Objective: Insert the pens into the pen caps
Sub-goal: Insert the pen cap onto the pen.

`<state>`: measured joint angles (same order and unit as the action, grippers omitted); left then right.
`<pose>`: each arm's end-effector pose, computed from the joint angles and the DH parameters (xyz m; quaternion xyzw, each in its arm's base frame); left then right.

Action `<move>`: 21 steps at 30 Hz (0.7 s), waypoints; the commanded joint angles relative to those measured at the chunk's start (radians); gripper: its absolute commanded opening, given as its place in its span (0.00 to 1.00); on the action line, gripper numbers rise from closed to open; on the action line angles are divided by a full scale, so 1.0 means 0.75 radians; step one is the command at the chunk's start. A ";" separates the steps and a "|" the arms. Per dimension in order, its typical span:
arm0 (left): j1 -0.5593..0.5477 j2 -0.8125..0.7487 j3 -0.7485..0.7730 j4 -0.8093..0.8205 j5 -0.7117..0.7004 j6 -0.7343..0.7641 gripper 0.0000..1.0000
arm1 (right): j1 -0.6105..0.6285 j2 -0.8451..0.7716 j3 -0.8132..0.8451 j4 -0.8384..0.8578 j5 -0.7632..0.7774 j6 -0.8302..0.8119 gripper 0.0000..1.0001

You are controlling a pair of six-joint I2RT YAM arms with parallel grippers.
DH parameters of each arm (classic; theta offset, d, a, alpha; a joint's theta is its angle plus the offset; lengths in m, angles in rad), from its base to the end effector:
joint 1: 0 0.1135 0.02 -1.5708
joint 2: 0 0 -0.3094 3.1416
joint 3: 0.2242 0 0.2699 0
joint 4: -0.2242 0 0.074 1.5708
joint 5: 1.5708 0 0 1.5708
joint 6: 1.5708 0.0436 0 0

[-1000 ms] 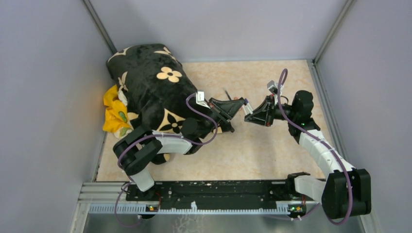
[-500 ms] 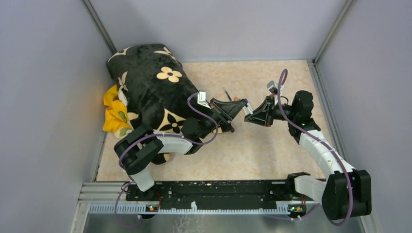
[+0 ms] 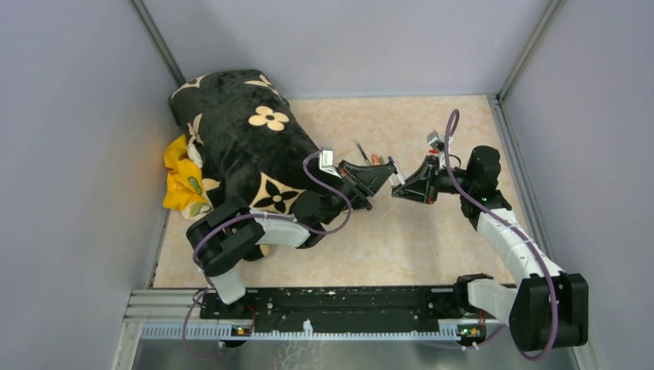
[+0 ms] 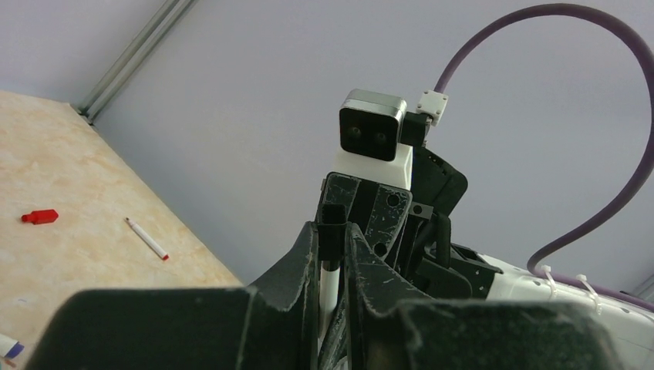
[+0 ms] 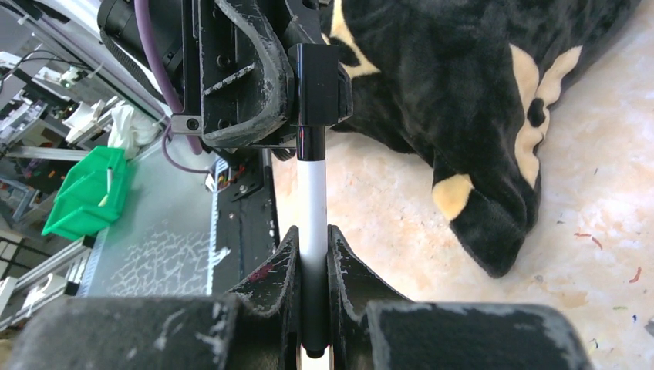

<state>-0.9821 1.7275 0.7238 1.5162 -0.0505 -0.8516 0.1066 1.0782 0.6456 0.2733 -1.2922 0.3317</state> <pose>0.2032 -0.3004 0.2870 0.0112 0.5050 -0.6772 0.5351 0.2169 0.0654 0.3166 -0.3198 0.6477 0.5599 0.4059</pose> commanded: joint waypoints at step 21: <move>-0.190 -0.317 -0.245 -0.097 -0.146 0.264 0.71 | -0.023 -0.129 0.048 -0.255 -0.088 -0.549 0.00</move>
<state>-1.1175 1.6104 0.5896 1.4734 -0.1120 -0.7872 0.0887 1.0340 0.6239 0.1619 -1.3670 0.1135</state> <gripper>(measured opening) 0.653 0.080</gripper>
